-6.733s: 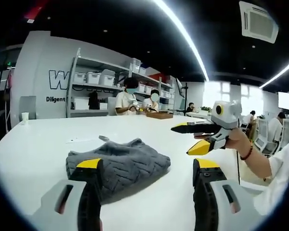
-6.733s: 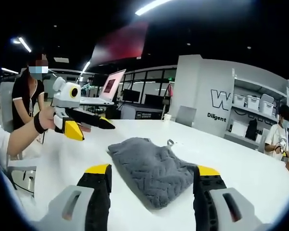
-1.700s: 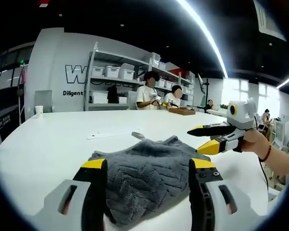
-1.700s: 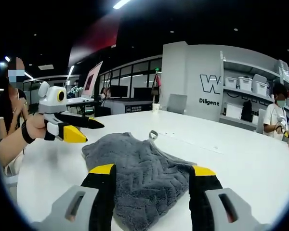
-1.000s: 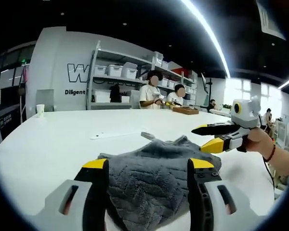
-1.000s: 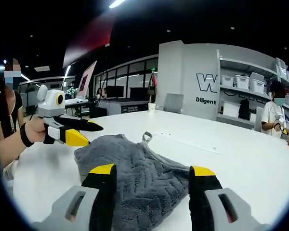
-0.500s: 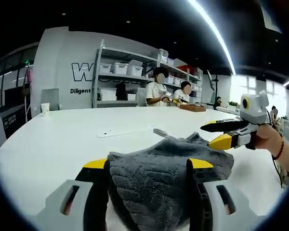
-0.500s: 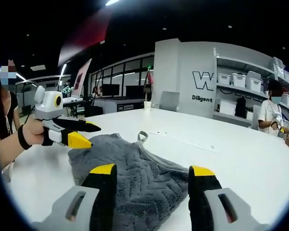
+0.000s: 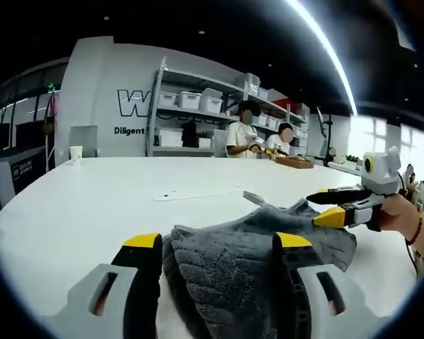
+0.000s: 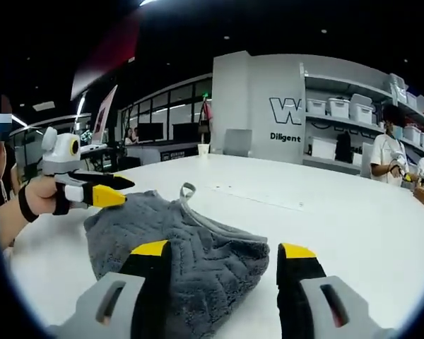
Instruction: Open the folded towel by lifting each exposed corner and separating the folded layers until the towel lies flat within the target outline without major curled edges
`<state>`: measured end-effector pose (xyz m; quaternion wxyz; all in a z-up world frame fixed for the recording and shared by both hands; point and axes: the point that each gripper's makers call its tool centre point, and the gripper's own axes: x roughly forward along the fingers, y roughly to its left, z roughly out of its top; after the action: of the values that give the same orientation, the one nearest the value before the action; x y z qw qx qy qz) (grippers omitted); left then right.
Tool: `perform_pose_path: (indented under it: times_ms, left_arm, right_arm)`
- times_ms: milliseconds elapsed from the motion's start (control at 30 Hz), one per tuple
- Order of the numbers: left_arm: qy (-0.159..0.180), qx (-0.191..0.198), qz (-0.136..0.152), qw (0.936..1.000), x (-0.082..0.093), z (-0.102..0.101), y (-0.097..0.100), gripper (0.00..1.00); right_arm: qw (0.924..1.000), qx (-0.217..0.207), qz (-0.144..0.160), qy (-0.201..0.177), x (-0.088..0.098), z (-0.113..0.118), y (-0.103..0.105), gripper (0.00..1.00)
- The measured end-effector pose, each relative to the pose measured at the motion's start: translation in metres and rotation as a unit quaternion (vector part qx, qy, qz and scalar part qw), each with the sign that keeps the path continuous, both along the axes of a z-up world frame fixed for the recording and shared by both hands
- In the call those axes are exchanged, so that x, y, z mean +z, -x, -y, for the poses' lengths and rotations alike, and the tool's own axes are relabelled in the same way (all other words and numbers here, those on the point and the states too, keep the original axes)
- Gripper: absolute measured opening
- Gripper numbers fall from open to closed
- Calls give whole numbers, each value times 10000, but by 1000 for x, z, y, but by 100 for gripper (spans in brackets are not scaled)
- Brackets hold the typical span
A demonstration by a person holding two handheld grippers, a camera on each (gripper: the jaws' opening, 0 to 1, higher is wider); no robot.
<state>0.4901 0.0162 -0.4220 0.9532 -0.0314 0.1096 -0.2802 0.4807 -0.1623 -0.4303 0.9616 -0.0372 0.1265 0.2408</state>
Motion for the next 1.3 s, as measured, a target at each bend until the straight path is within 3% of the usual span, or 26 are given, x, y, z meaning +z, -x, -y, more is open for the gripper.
perform_pose_path:
  times_ms: [167, 300, 833, 1200, 1300]
  left_arm:
    - [-72, 68, -70, 9999, -7, 0, -1, 61]
    - [100, 89, -234, 9996, -14, -1, 2, 61]
    - [83, 165, -307, 9994, -21, -1, -4, 61]
    - [79, 10, -405, 9991, -27, 5, -1, 52]
    - [92, -4, -429, 9990, -28, 6, 0, 51]
  right_arm:
    - [9999, -85, 12, 68, -3, 3, -1, 61]
    - [9999, -154, 5, 67, -2, 5, -1, 59]
    - [9998, -179, -62, -41, -8, 3, -4, 57]
    - [9997, -186, -80, -109, -13, 1, -5, 55]
    - [9991, -256, -184, -297, -17, 2, -6, 53]
